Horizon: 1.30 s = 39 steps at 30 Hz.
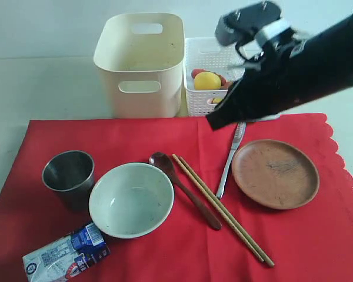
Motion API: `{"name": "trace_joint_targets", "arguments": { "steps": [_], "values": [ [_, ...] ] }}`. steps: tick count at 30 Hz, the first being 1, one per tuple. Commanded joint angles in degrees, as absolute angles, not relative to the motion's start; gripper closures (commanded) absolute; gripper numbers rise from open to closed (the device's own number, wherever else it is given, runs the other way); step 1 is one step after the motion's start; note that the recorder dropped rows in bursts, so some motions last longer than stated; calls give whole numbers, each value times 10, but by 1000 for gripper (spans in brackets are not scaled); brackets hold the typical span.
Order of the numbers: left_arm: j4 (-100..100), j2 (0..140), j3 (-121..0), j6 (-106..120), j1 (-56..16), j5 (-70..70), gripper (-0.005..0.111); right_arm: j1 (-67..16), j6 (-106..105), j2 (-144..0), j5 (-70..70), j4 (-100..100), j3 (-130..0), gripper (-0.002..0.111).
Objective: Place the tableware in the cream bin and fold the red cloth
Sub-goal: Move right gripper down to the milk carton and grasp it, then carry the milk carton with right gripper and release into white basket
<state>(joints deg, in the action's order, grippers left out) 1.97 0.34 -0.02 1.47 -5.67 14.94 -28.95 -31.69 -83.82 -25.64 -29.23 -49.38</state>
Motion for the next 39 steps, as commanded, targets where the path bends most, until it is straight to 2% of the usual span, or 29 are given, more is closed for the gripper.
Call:
{"name": "trace_joint_targets", "arguments": {
  "steps": [1, 10, 12, 14, 18, 19, 21, 22, 23, 24, 26, 33, 37, 39],
  "values": [
    [22, 0, 0, 12, -59, 147, 104, -327, -324, -853, -172, -298, -442, 108],
    [22, 0, 0, 12, -59, 147, 104, -349, -315, -881, -134, -301, -414, 108],
    [22, 0, 0, 12, -59, 147, 104, -379, -326, -882, -130, -297, -414, 106],
    [22, 0, 0, 12, -59, 147, 104, -430, -335, -882, -101, -297, -414, 99],
    [22, 0, 0, 12, -59, 147, 104, -530, -334, -882, -8, -294, -416, 78],
    [22, 0, 0, 12, -59, 147, 104, -538, -335, -882, -5, -293, -418, 78],
    [22, 0, 0, 12, -59, 147, 104, -550, -372, -883, -52, -293, -450, 88],
    [22, 0, 0, 12, -59, 147, 104, -550, -397, -891, -96, -293, -481, 99],
    [22, 0, 0, 12, -59, 147, 104, -550, -411, -899, -112, -293, -498, 106],
    [22, 0, 0, 12, -59, 147, 104, -550, -441, -914, -149, -294, -529, 108],
    [22, 0, 0, 12, -59, 147, 104, -553, -498, -952, -222, -298, -582, 108],
    [22, 0, 0, 12, -59, 147, 104, -561, -637, -1067, -330, -377, -692, 108],
    [22, 0, 0, 12, -59, 147, 104, -596, -647, -1110, -304, -370, -721, 108],
    [22, 0, 0, 12, -59, 147, 104, -617, -648, -1120, -272, -353, -724, 104]
  ]
}}
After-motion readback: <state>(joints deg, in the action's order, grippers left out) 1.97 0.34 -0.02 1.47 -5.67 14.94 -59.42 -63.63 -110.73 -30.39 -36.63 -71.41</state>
